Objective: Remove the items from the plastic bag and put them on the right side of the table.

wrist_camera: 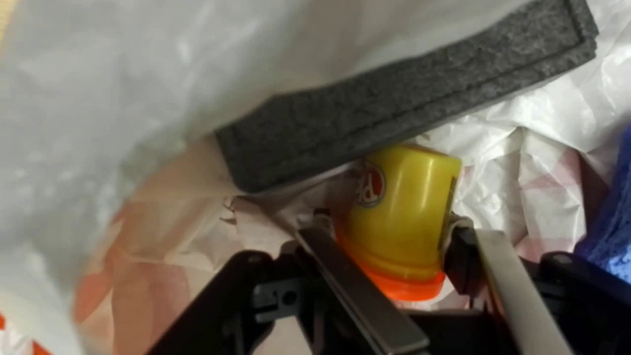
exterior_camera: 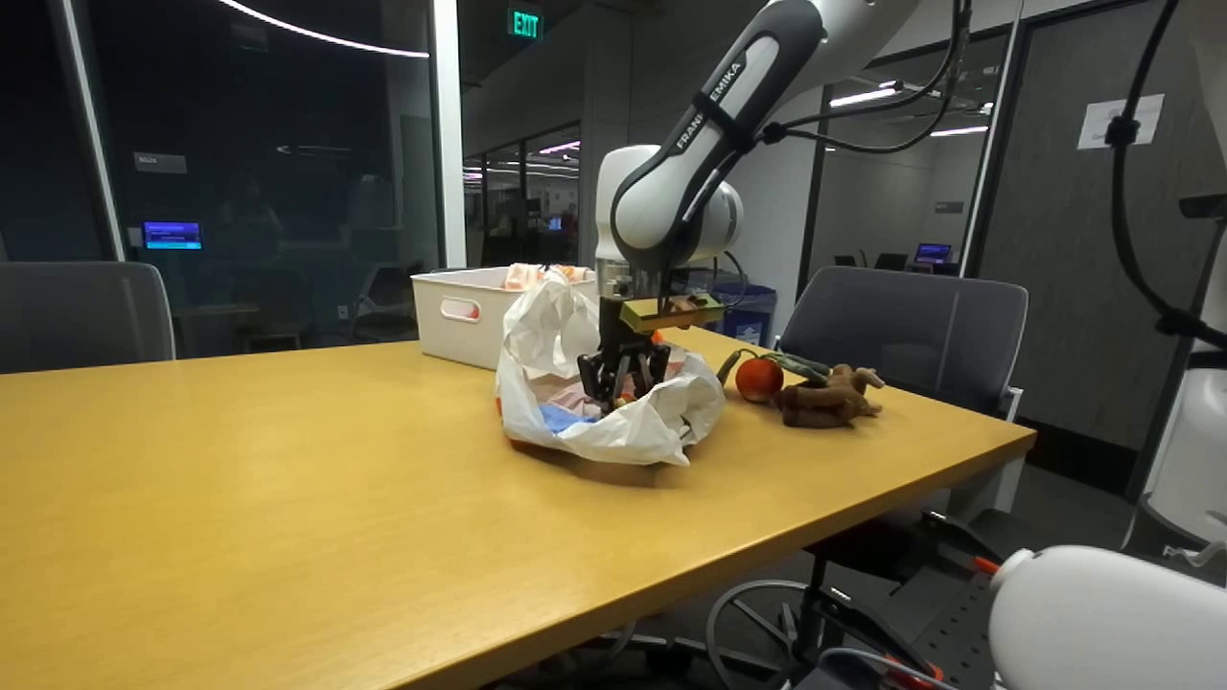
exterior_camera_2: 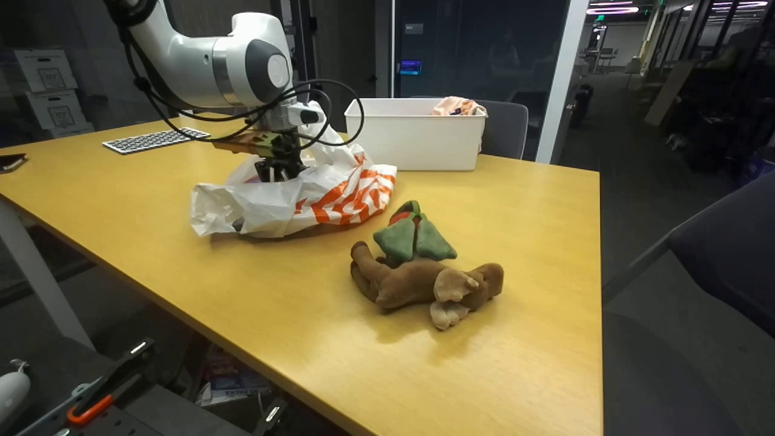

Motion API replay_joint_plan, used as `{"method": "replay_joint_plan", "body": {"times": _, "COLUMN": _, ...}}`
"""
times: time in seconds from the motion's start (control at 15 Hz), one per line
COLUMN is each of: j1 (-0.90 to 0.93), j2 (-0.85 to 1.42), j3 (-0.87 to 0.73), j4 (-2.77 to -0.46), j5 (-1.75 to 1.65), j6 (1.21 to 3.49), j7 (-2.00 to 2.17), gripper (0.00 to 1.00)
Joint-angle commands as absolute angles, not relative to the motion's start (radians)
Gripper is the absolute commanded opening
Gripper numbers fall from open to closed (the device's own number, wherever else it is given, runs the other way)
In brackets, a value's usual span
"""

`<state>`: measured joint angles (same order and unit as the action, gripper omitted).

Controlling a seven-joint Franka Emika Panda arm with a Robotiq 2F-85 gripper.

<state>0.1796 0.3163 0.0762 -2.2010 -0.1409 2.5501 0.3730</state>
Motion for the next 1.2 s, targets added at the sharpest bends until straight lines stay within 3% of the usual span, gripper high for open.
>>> {"method": "replay_joint_plan", "body": {"times": 0.0, "j1": 0.191, "j2": 0.216, "j3": 0.084, "j4": -2.221, "j5": -0.11, "j6": 2.501, "j7": 0.335, "gripper": 0.29}}
{"method": "replay_joint_plan", "body": {"times": 0.27, "j1": 0.171, "j2": 0.025, "j3": 0.107, "j4": -2.304, "j5": -0.038, "j6": 2.523, "j7": 0.278, "gripper": 0.28}}
{"method": "replay_joint_plan", "body": {"times": 0.67, "j1": 0.1, "j2": -0.268, "j3": 0.127, "j4": -2.444, "j5": -0.298, "j6": 2.501, "j7": 0.656, "gripper": 0.28}}
{"method": "replay_joint_plan", "body": {"times": 1.13, "j1": -0.13, "j2": -0.169, "j3": 0.148, "j4": -2.431, "j5": -0.578, "j6": 2.427, "j7": 0.975, "gripper": 0.28}}
